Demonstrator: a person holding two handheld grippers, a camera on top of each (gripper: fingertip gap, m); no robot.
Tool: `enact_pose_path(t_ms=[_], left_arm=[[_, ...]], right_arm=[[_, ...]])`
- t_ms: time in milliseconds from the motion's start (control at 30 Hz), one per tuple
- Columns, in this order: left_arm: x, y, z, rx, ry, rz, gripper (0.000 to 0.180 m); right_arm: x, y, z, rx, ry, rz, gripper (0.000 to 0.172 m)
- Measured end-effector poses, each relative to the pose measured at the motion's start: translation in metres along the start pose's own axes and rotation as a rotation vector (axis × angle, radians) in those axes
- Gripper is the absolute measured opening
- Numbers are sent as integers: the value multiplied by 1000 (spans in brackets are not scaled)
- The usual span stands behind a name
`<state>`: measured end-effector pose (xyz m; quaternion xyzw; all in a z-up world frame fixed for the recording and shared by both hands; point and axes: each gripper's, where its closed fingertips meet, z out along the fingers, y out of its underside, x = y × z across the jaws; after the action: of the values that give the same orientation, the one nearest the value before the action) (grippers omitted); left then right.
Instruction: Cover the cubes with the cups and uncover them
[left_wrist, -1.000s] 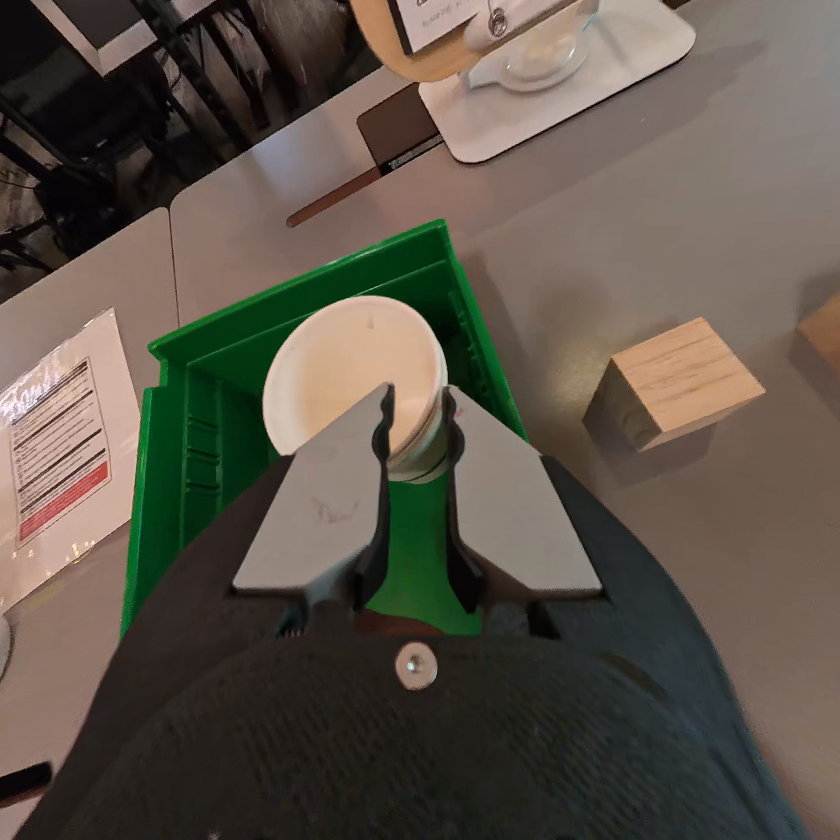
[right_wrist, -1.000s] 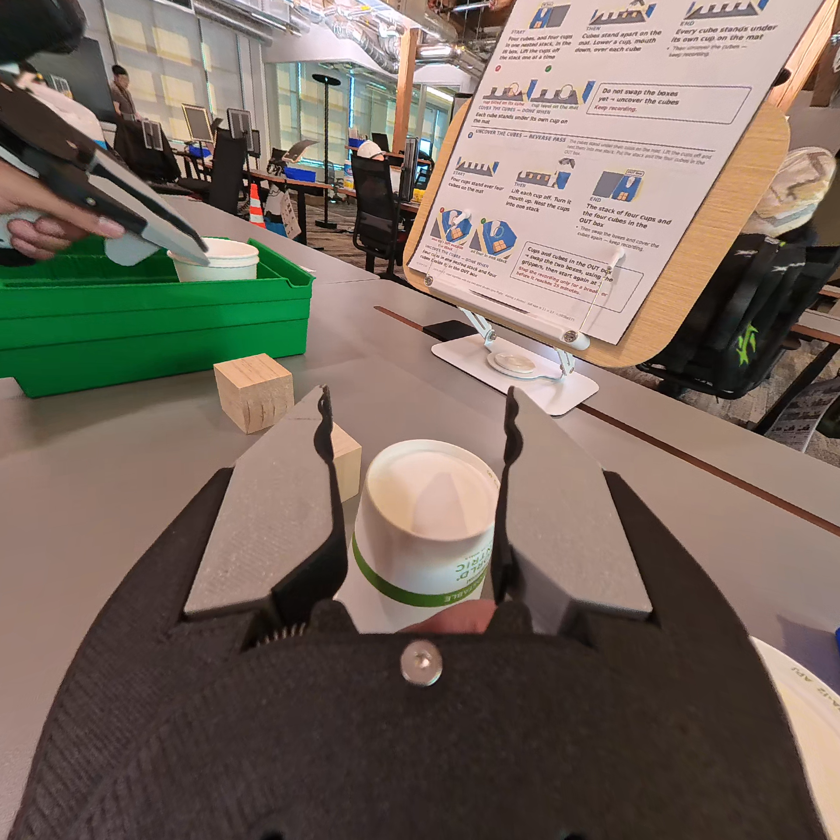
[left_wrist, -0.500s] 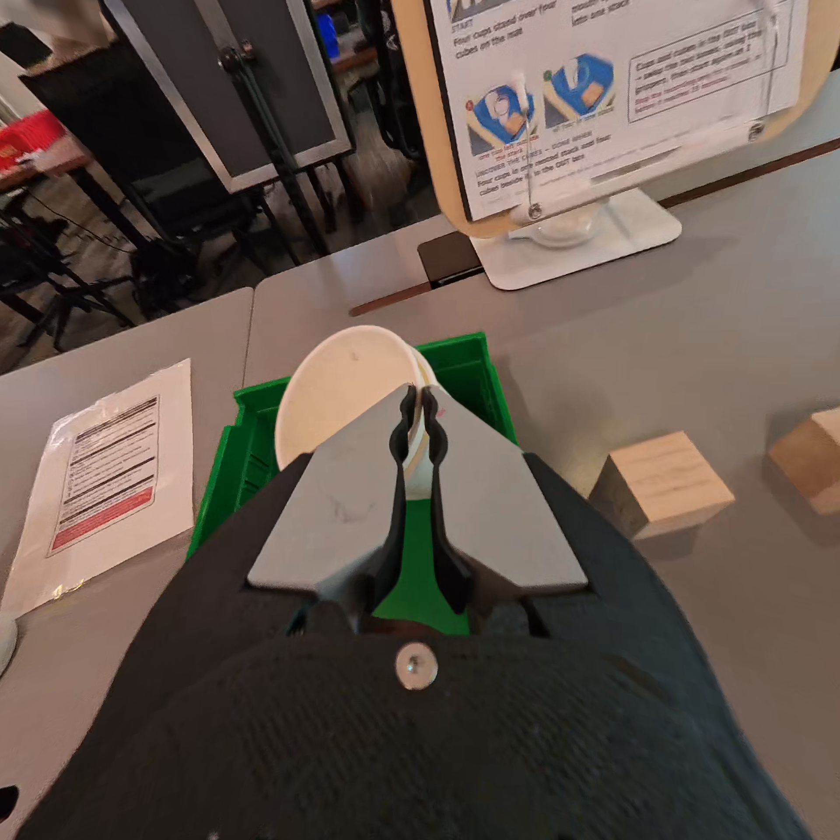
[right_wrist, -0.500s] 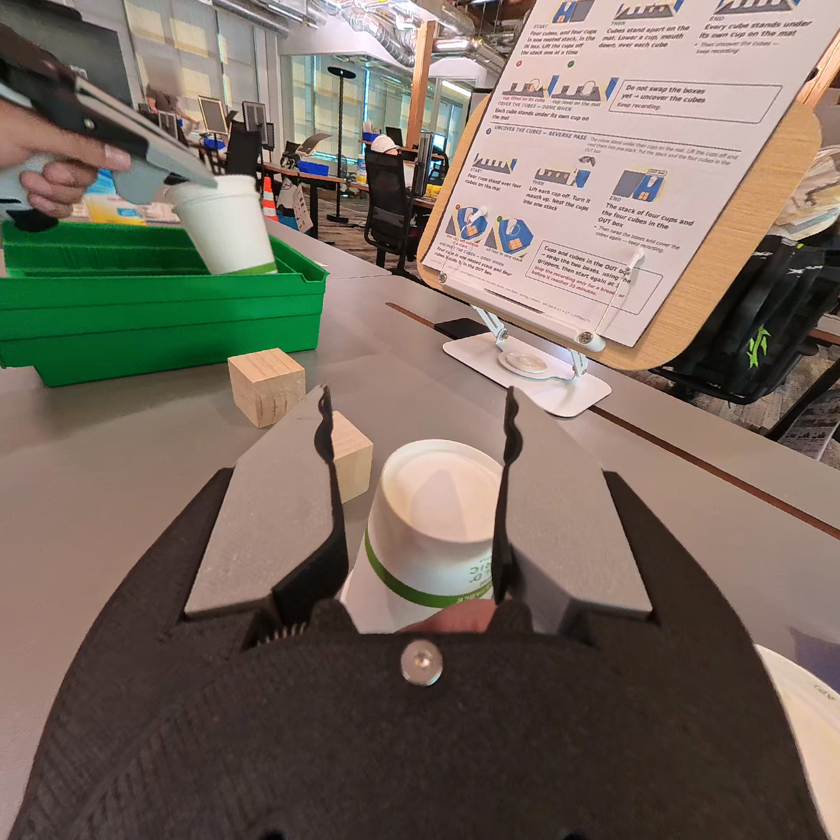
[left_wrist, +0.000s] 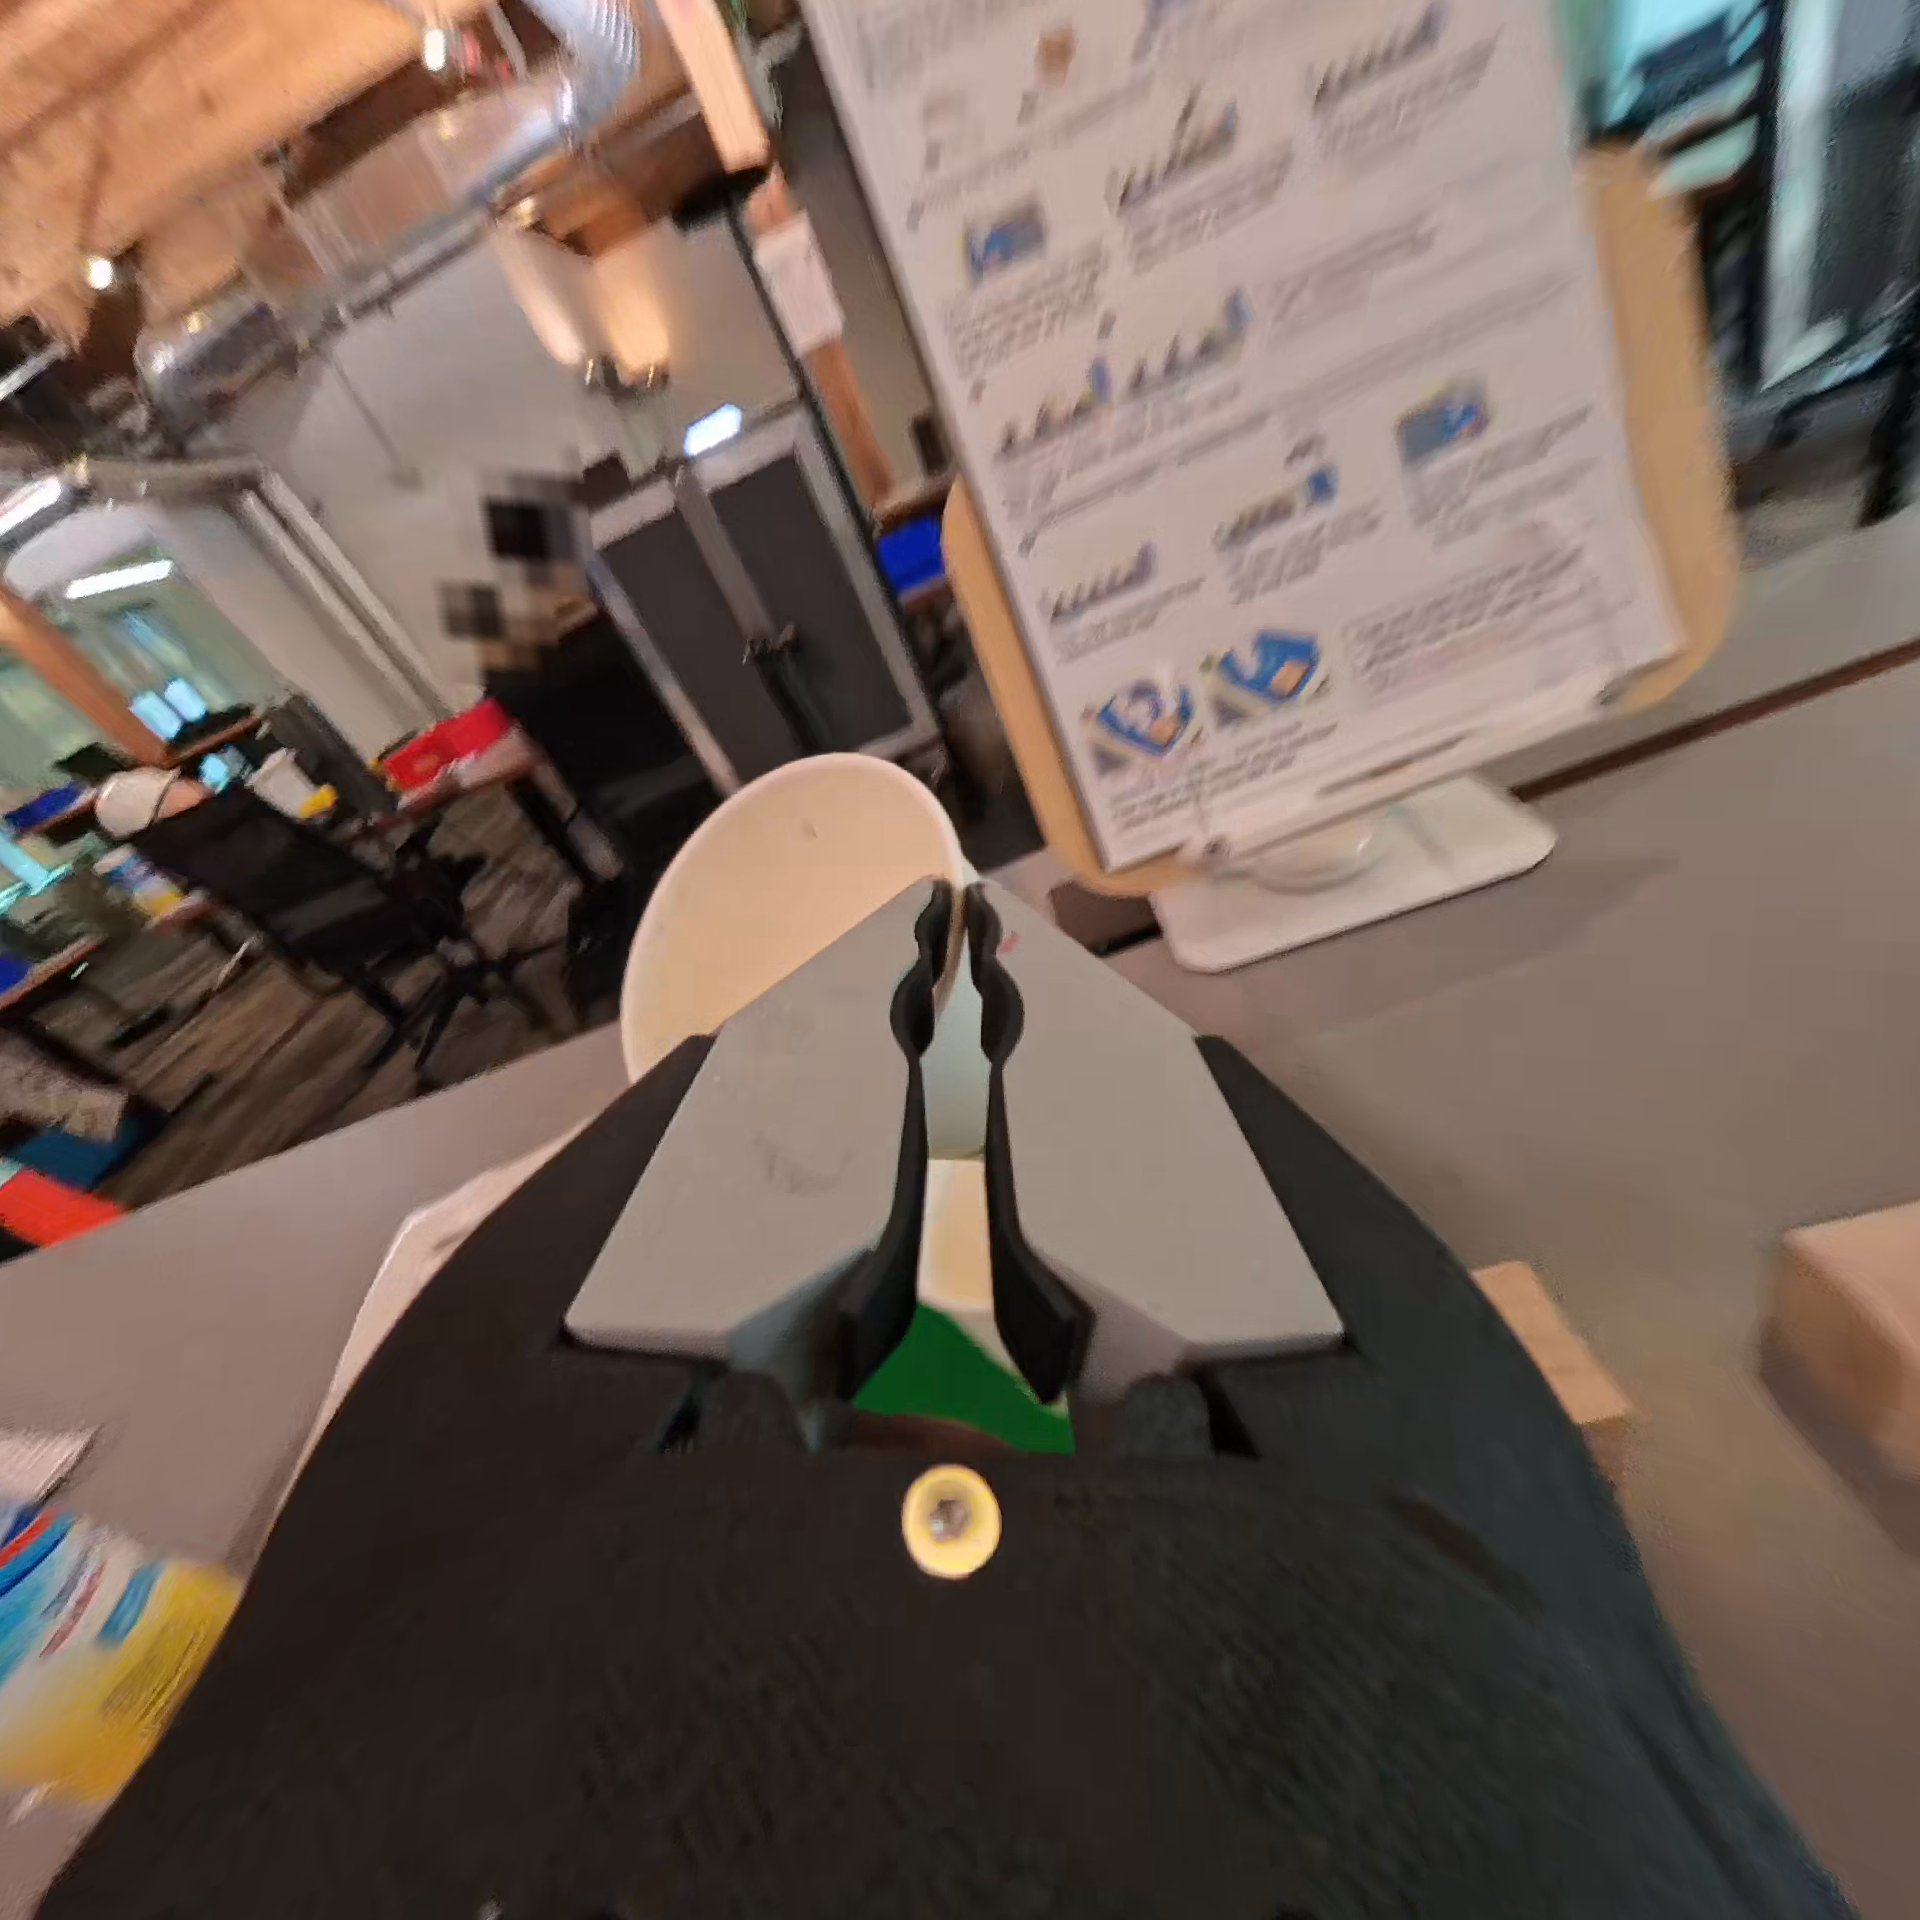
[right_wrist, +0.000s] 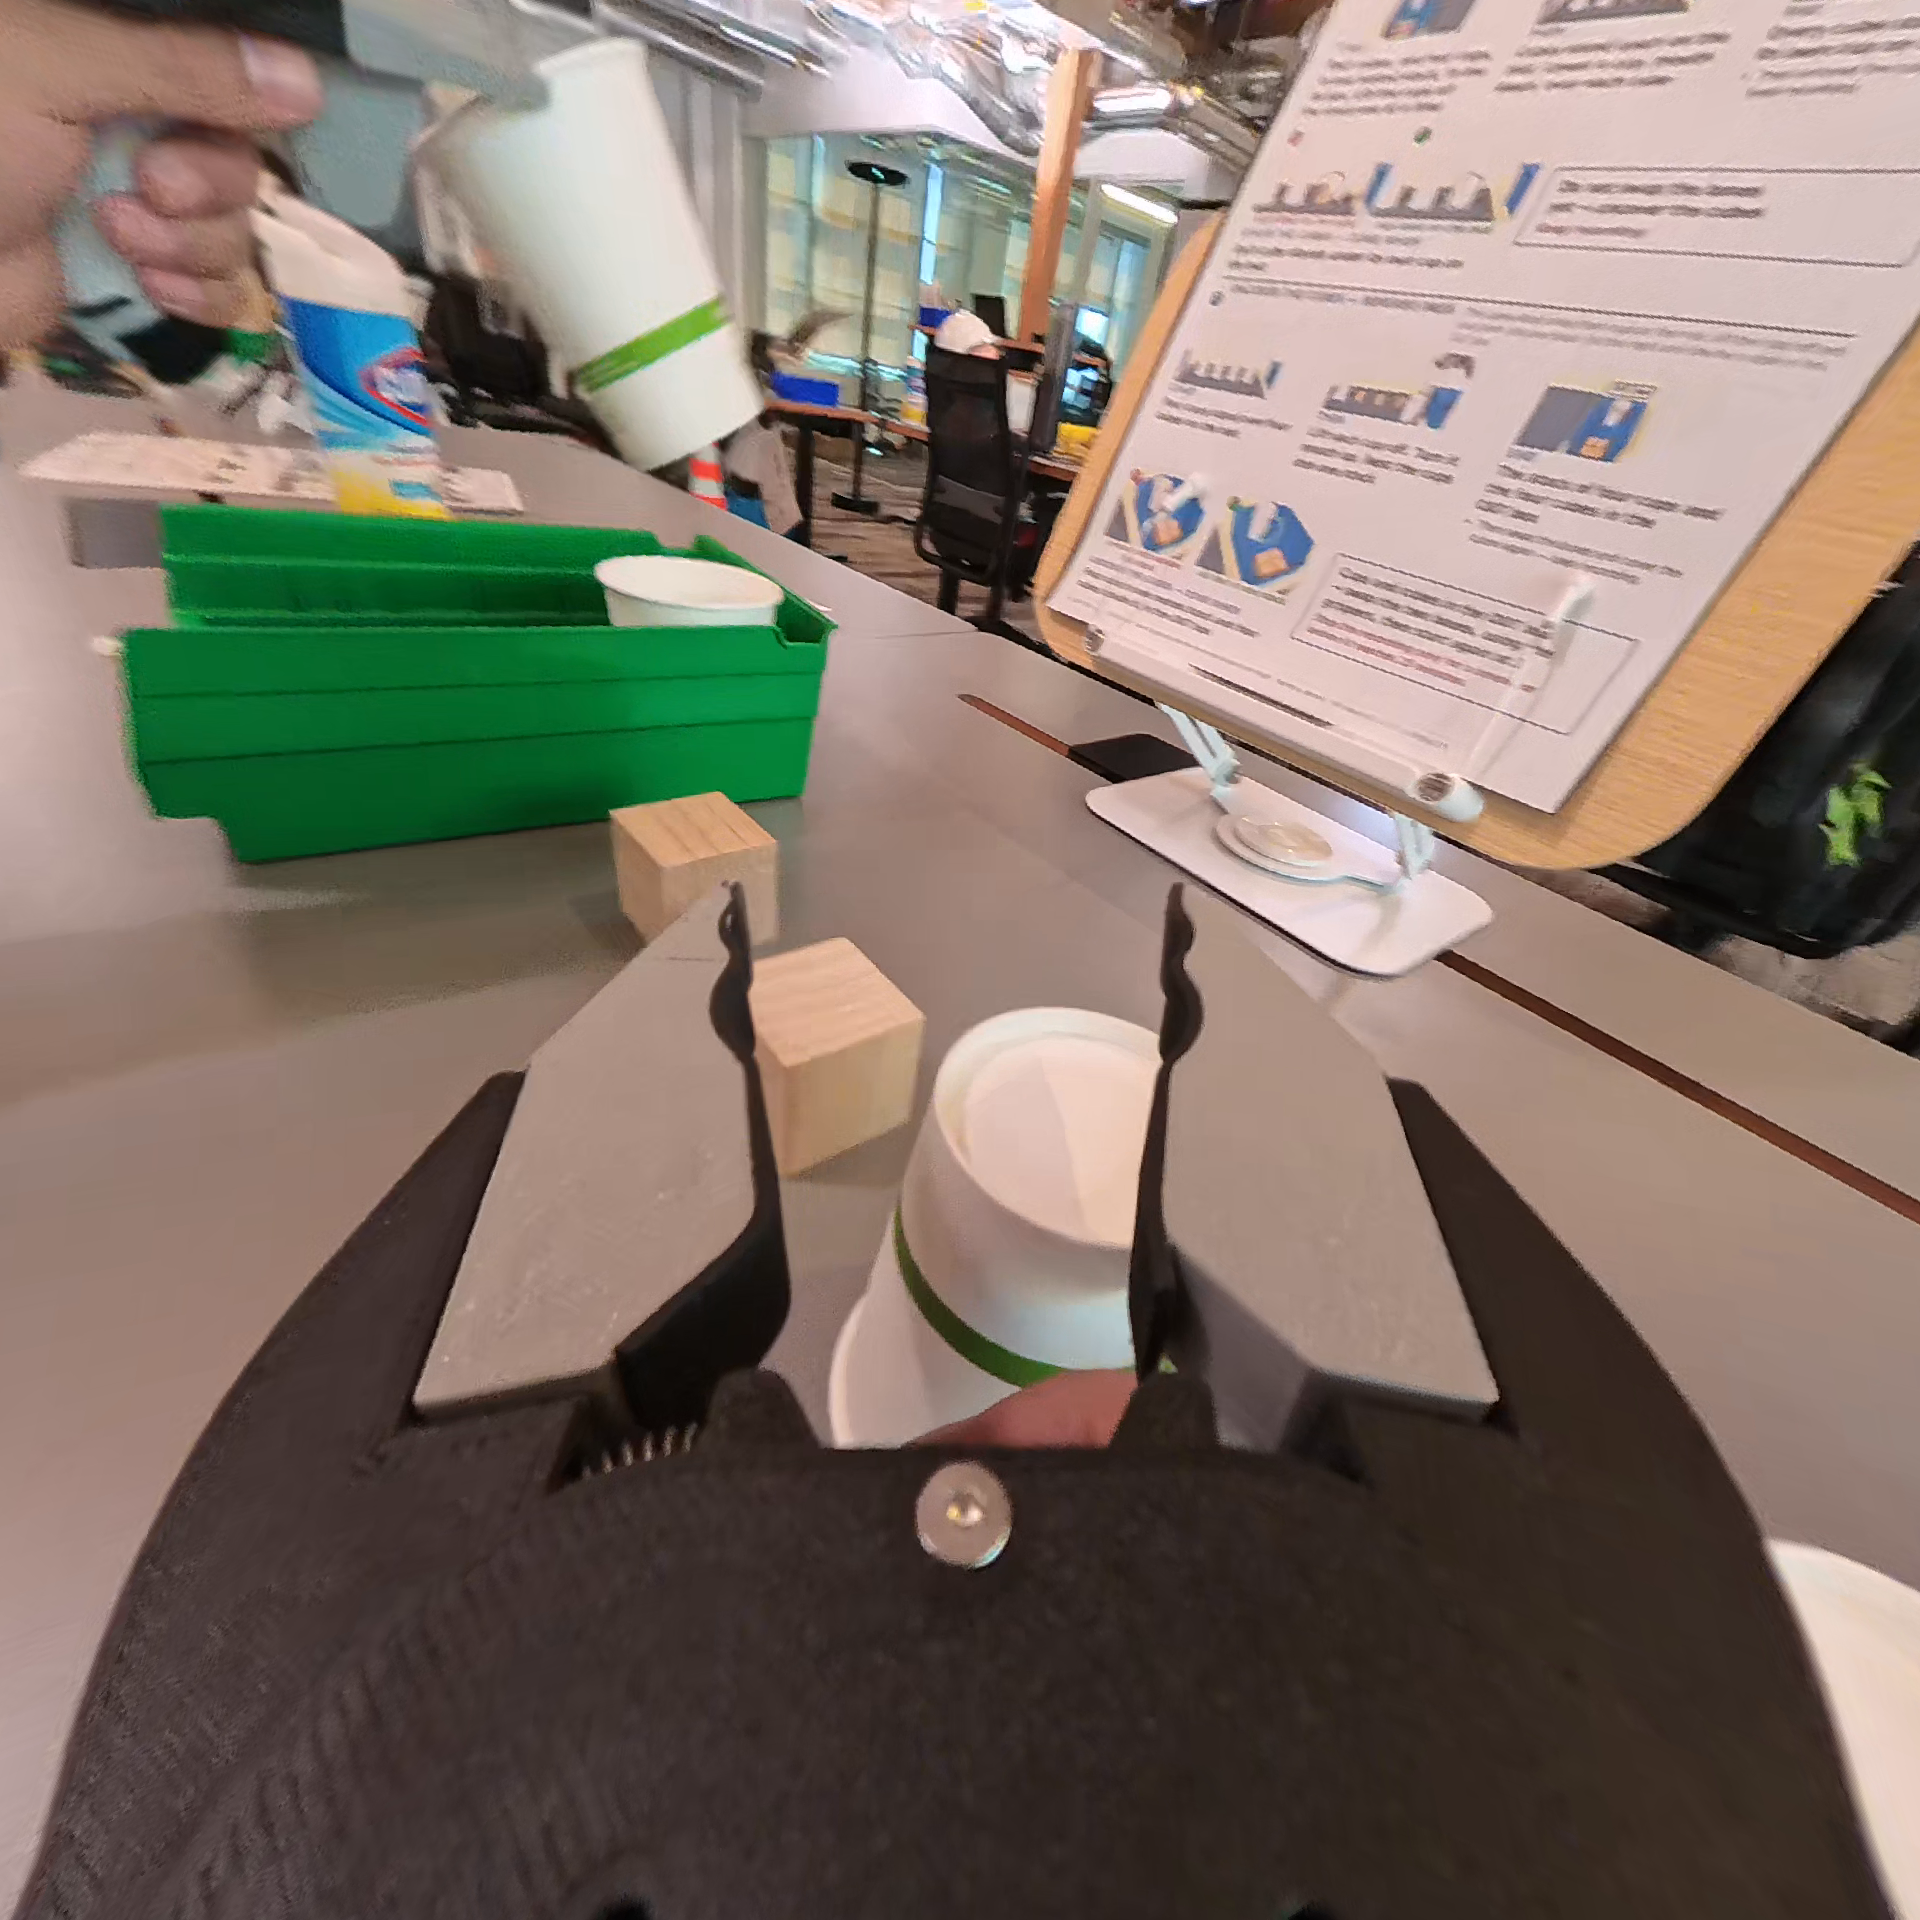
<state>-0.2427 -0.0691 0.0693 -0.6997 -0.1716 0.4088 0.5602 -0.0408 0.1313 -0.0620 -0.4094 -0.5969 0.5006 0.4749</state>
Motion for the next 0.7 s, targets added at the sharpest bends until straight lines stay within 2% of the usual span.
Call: enact_pose_path(t_ms=[100, 167, 300, 367, 433, 467, 533, 600, 700], left_arm=[[47, -54, -32, 213, 150, -31, 2], [79, -75, -52, 277, 206, 0, 2], [146, -105, -94, 432, 339, 0, 2], [170, -115, -115, 523, 392, -66, 2], [189, -124, -139, 640, 455, -205, 1], [199, -126, -150, 698, 503, -291, 1], [216, -117, -160, 738, 558, -441, 1], [233, -97, -157, 717, 571, -525, 2], [259, -60, -146, 619, 645, -639, 2]], right_arm=[[-27, -16, -6, 75, -178, 63, 71], [-39, -35, -17, 170, -256, 93, 71], [-34, -59, -35, 303, -198, 17, 70], [-43, -64, -42, 337, -255, 29, 66], [-66, -64, -45, 328, -402, 76, 60], [-82, -63, -49, 314, -508, 110, 61], [-100, -64, -54, 299, -641, 188, 74], [-95, -70, -54, 331, -646, 266, 85], [-64, -79, -52, 389, -590, 429, 97]])
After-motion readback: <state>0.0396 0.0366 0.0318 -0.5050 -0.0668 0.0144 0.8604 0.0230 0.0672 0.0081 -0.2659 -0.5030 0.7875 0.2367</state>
